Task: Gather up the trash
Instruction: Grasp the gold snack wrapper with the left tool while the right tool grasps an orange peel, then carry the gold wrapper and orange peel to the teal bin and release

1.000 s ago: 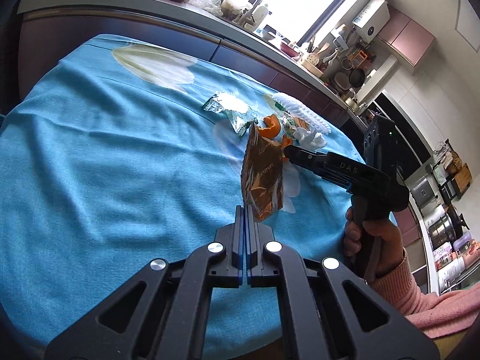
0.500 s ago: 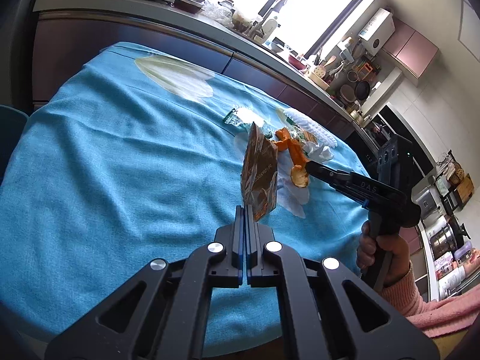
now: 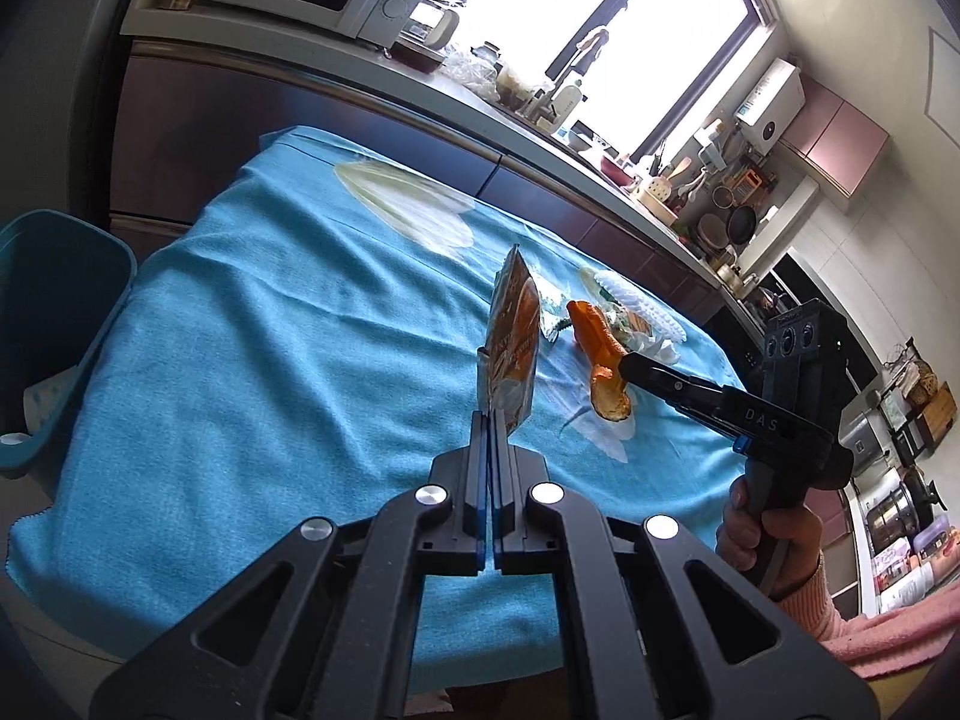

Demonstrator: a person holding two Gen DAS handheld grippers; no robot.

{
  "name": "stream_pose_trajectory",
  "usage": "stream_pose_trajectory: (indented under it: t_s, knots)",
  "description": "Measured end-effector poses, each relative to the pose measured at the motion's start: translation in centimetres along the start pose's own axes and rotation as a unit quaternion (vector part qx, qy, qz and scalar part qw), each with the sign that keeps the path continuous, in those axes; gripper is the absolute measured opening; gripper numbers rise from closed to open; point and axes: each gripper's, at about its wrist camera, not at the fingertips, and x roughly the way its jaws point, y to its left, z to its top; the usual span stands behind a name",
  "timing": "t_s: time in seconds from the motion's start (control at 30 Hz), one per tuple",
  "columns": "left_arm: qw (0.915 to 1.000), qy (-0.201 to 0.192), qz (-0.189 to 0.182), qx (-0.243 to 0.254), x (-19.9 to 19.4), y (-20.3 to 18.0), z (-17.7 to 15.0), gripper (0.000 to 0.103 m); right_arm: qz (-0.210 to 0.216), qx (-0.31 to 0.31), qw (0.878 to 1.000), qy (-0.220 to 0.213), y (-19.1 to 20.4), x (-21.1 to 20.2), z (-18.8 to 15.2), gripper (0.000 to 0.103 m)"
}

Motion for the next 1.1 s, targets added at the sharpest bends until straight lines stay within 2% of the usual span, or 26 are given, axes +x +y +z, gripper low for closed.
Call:
stream_pose_trajectory:
  t_s: [0.5,0.8,1.1]
  knots:
    - [0.9956,-0.07,0.053,-0.033,-8.0,4.1,0.3,0.001,0.063,-0.066,0.995,0.029,6.9,4.4,1.3,0.011]
    - [0.9884,-0.104,0.094,-0.057,-12.0,7.3,0.6,0.001,0.095,-0.098,0.989,0.051,10.8,7.8,2.2,0.011]
    - [0.9792,-0.127,0.135,-0.082,-14.4,10.9,1.3,0.001,0.123,-0.125,0.982,0.077,14.6,12.0,2.6,0.011]
